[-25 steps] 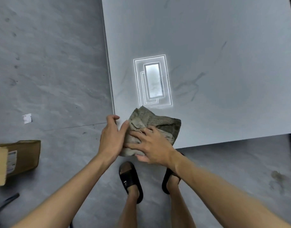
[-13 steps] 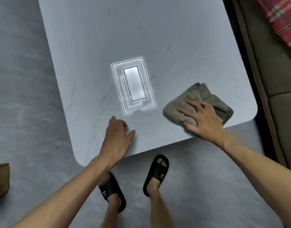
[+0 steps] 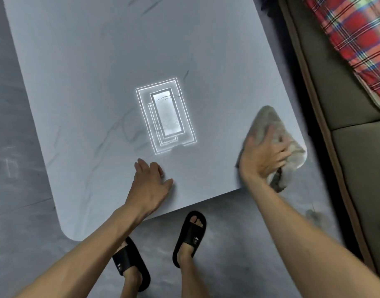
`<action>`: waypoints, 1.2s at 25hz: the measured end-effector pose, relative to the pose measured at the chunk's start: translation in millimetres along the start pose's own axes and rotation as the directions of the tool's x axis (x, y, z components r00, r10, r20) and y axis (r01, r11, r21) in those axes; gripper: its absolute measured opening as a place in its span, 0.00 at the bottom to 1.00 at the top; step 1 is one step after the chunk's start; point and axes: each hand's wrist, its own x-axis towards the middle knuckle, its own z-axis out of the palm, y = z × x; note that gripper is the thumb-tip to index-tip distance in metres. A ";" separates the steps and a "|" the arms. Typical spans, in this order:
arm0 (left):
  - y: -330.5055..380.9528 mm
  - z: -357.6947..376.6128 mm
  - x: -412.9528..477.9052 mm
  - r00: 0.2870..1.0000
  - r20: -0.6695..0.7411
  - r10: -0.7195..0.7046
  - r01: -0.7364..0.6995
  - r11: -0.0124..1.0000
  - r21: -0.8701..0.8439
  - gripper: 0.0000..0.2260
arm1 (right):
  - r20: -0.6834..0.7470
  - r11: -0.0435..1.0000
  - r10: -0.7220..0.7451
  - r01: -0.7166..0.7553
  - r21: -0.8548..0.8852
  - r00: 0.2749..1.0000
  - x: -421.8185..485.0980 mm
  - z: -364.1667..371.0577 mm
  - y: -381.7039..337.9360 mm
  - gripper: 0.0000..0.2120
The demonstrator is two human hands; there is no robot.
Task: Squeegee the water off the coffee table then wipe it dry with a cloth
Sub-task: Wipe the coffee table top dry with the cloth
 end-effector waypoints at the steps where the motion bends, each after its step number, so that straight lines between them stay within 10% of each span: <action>1: 0.3 -1.9 -0.3 1.000 -0.016 0.012 -0.012 1.000 0.000 0.10 | 0.028 0.991 -0.129 0.130 -0.024 0.991 -26.2 3.5 -10.2 0.28; 3: -0.6 -6.8 -0.5 0.999 -0.032 0.024 -0.024 1.000 -0.007 0.08 | 0.166 0.835 -0.547 0.550 0.037 0.820 -84.5 11.5 -23.0 0.29; 5: -1.7 -13.6 -0.2 0.999 -0.030 0.014 -0.014 1.000 -0.003 0.06 | 0.262 0.414 -0.892 0.897 0.155 0.367 -119.1 13.1 -20.0 0.28; 7: -5.4 -18.6 -1.6 0.999 -0.039 0.021 -0.022 1.000 -0.008 0.08 | 0.296 0.028 -0.954 0.973 0.231 -0.043 -83.6 11.1 -17.3 0.29; 9: -11.8 -21.0 -6.6 0.997 -0.060 0.045 -0.048 0.998 -0.052 0.11 | 0.314 -0.115 -0.935 0.978 0.172 -0.165 -28.1 8.6 -16.8 0.29; 10: -15.8 -21.0 -9.7 0.995 -0.083 0.057 -0.065 0.994 -0.091 0.11 | 0.314 -0.044 -0.945 0.987 0.157 -0.093 -0.9 6.8 -15.4 0.27; 12: -25.0 -22.1 -15.4 0.986 -0.156 0.066 -0.092 0.983 -0.160 0.07 | 0.179 0.386 -0.915 0.914 0.125 0.362 36.9 2.0 -17.1 0.22; 14: -39.4 -29.8 -17.8 0.972 -0.235 0.021 -0.078 0.968 -0.237 0.06 | 0.015 0.843 -0.528 0.523 0.124 0.849 34.9 5.5 -32.6 0.20; 15: -48.8 -35.2 -17.7 0.961 -0.276 -0.019 -0.062 0.957 -0.282 0.07 | -0.016 0.945 -0.308 0.308 0.108 0.951 24.3 10.4 -48.2 0.21; 18: -89.4 -54.5 -15.0 0.906 -0.403 -0.131 -0.012 0.943 -0.332 0.09 | 0.013 0.994 -0.059 0.057 0.092 0.998 -18.7 26.2 -120.2 0.24; 21: -129.3 -67.2 -10.1 0.883 -0.411 -0.226 0.095 0.945 -0.314 0.08 | 0.121 0.930 -0.368 0.367 0.037 0.922 -84.8 42.1 -185.9 0.26; 23: -149.5 -71.2 -6.4 0.882 -0.359 -0.304 0.186 0.927 -0.326 0.08 | 0.141 0.703 -0.709 0.709 0.058 0.691 -143.1 52.0 -213.9 0.26; 27: -159.8 -71.5 0.4 0.915 -0.260 -0.310 0.229 0.927 -0.299 0.10 | 0.315 -0.212 -0.910 0.955 0.209 -0.271 -188.0 52.6 -207.2 0.28; 28: -158.3 -72.3 1.9 0.923 -0.218 -0.319 0.259 0.930 -0.262 0.10 | 0.321 -0.345 -0.853 0.906 0.245 -0.412 -169.3 48.7 -199.8 0.28; 30: -155.6 -77.0 4.4 0.926 -0.136 -0.352 0.320 0.924 -0.209 0.10 | 0.291 -0.397 -0.841 0.885 0.242 -0.457 -119.0 44.4 -184.1 0.27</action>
